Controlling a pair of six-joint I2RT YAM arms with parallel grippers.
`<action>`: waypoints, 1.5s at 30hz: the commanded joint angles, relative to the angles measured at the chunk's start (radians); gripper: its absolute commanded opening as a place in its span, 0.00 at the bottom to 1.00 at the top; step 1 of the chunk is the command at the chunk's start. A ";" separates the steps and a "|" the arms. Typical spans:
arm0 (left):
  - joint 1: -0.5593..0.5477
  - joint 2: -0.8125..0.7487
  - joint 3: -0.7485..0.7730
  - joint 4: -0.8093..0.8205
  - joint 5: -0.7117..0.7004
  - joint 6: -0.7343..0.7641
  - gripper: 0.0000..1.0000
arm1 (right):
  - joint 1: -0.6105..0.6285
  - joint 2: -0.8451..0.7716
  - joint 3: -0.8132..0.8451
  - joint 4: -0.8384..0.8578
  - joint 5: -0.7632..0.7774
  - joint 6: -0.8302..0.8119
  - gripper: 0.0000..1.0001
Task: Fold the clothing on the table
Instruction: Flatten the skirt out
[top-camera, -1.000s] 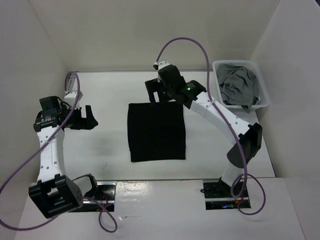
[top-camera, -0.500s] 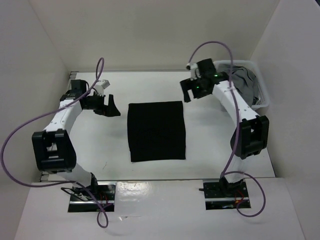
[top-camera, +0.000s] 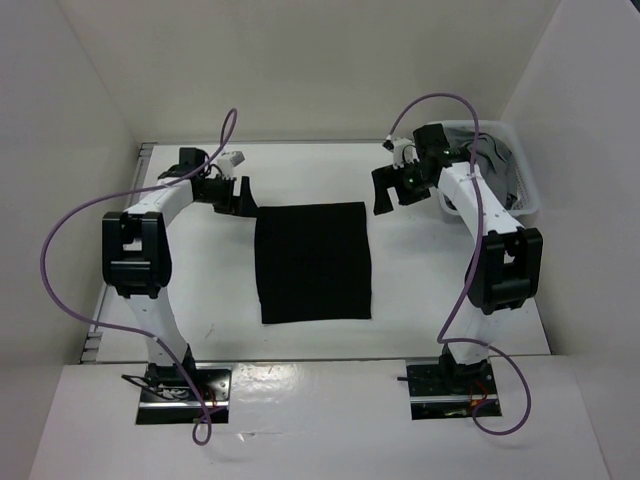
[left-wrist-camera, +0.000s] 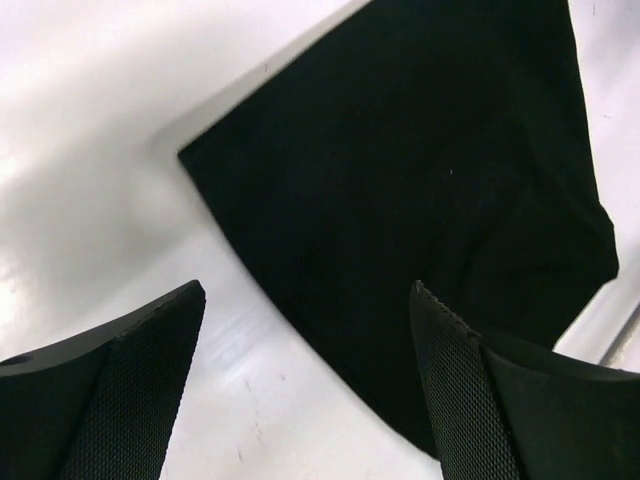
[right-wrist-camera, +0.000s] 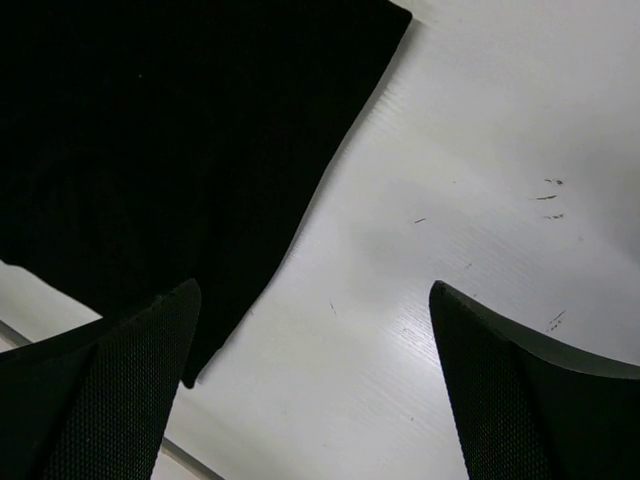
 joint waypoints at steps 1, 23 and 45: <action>-0.029 0.042 0.068 0.011 0.011 -0.003 0.89 | -0.016 0.001 -0.004 -0.010 -0.068 -0.025 0.99; -0.092 0.283 0.275 -0.037 -0.040 0.016 0.67 | -0.016 -0.070 -0.050 -0.065 -0.029 -0.071 0.99; -0.020 0.311 0.332 -0.073 -0.116 0.025 0.67 | -0.016 -0.030 -0.064 -0.056 -0.056 -0.071 0.99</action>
